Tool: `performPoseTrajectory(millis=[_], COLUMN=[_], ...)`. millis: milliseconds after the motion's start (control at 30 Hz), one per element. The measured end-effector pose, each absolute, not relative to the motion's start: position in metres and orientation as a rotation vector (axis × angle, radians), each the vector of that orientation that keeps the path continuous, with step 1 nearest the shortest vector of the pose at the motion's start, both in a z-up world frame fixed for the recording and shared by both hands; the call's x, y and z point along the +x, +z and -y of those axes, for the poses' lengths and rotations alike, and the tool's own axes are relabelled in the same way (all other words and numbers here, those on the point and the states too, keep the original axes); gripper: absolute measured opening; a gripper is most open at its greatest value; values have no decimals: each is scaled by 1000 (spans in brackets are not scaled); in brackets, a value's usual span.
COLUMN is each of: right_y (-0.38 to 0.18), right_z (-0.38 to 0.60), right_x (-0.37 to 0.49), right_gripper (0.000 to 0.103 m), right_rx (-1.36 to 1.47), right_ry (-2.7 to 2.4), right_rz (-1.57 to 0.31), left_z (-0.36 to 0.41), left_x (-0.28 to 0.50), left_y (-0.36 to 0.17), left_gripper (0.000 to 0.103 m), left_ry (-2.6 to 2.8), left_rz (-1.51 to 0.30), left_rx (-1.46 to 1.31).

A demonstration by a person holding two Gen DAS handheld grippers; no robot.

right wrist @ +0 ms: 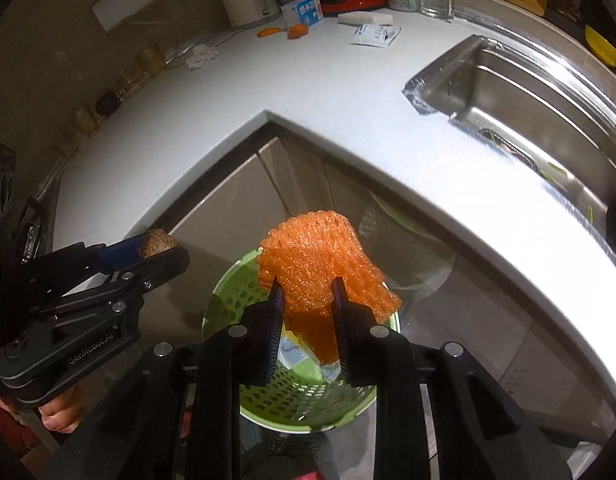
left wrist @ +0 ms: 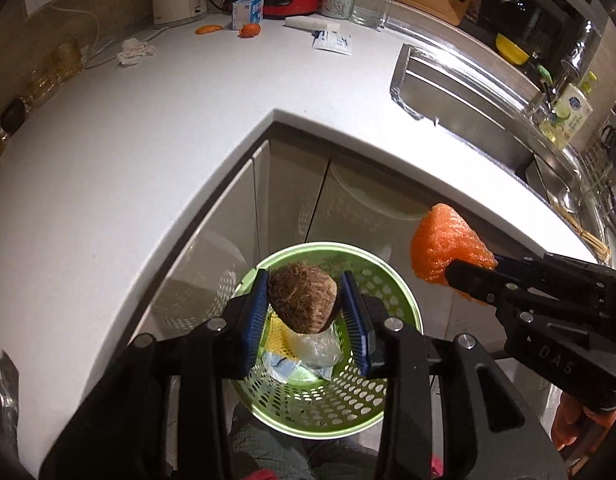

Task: Collect trash
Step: 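Carry the brown ball and orange net over the green basket and release both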

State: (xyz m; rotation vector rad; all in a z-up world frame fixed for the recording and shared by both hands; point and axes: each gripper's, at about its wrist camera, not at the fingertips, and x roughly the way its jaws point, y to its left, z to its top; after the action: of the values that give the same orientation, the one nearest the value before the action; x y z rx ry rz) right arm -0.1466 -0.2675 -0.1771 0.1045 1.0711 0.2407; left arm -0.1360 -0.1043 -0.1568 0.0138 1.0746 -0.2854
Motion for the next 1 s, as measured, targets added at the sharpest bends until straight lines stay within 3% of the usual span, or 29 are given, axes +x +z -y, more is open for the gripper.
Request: performPoseTrajectory(millis=[433,500,533,567,1000], right_y=[-182,-185,-185,-186,-190], right_z=[273,272,273,273,273], right_x=[-172,-169,-169,-169,-162], right_gripper=[25,25,25,25,27], right_rx=[96,96,96,96,88], right_ry=[252,253,254,256,273], right_rz=[-1076,-1081,-1083,-1086,-1092], left_z=[118,118,118,118,102], left_x=[-156,-155,-155,-155,-147], left_y=[-173,-177,-178,-177,-169], left_gripper=[36,51,64,69,78], left_ry=[-286,-272,-263,-253,-196], left_rz=[-1120,-1135,-1136,-1131,-1118], left_rx=[39,42,42,43,42])
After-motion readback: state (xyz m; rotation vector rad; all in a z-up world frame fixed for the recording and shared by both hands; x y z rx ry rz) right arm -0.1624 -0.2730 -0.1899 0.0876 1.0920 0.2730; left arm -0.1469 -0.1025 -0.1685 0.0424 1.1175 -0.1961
